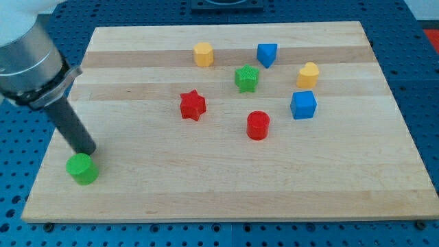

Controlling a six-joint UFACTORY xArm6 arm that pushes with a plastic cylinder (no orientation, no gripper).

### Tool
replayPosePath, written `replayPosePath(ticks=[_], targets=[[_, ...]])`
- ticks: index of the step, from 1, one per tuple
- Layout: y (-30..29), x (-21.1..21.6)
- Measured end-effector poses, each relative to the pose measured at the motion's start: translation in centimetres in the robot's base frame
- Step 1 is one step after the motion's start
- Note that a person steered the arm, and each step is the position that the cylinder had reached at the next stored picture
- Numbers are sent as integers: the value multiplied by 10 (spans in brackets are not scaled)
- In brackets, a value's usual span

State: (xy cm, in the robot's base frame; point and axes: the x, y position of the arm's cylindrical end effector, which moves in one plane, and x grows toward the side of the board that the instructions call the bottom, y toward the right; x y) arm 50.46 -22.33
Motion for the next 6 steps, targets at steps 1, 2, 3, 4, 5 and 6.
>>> replayPosePath(ticks=[1, 2, 3, 4, 5, 6], targets=[[51, -49], [98, -106], [126, -135], [151, -129], [176, -122], [203, -122]])
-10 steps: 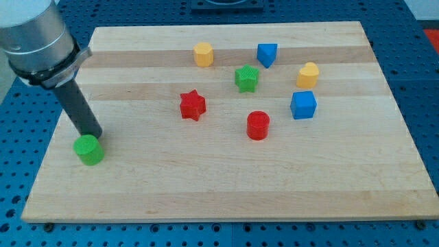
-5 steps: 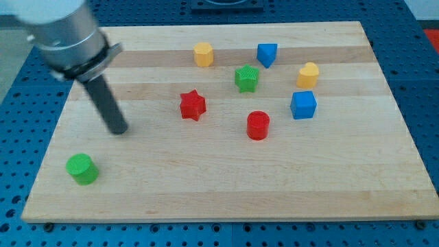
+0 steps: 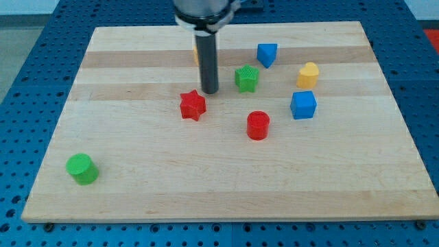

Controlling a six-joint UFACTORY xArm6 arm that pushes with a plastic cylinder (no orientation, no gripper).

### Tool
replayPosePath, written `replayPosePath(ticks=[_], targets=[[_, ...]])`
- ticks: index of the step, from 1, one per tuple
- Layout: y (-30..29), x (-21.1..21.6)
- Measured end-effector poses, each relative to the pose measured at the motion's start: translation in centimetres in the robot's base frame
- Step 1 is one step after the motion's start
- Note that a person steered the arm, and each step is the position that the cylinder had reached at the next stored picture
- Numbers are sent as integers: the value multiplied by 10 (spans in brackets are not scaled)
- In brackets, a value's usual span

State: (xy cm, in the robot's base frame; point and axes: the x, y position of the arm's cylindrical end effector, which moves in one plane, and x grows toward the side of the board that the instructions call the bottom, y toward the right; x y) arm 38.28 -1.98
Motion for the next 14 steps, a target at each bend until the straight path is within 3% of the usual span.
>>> replayPosePath(ticks=[2, 5, 12, 13, 14], targets=[[19, 4], [-66, 39], [-145, 96], [-116, 77], [-41, 38]])
